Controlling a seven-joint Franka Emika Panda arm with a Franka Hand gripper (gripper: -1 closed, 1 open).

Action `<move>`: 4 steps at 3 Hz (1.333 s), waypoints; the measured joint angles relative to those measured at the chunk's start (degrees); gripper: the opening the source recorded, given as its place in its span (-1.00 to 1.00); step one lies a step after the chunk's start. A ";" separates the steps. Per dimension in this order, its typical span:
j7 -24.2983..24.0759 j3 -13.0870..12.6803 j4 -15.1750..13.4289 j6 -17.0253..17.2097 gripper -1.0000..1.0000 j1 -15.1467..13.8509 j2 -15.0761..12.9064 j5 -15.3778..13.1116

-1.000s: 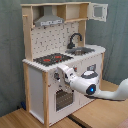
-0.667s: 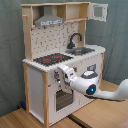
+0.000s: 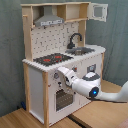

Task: Play with the kitchen

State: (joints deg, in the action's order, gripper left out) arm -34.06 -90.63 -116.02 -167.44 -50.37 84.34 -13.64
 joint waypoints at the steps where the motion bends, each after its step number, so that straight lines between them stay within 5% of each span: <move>1: 4.69 0.00 -0.20 3.01 1.00 2.37 0.00 -0.13; 2: 10.40 0.17 -0.26 4.79 1.00 3.93 0.07 -0.49; 4: 4.64 0.72 -3.71 6.26 1.00 12.96 0.08 -1.75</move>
State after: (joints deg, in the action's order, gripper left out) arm -29.42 -89.91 -119.73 -161.18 -37.40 84.42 -15.39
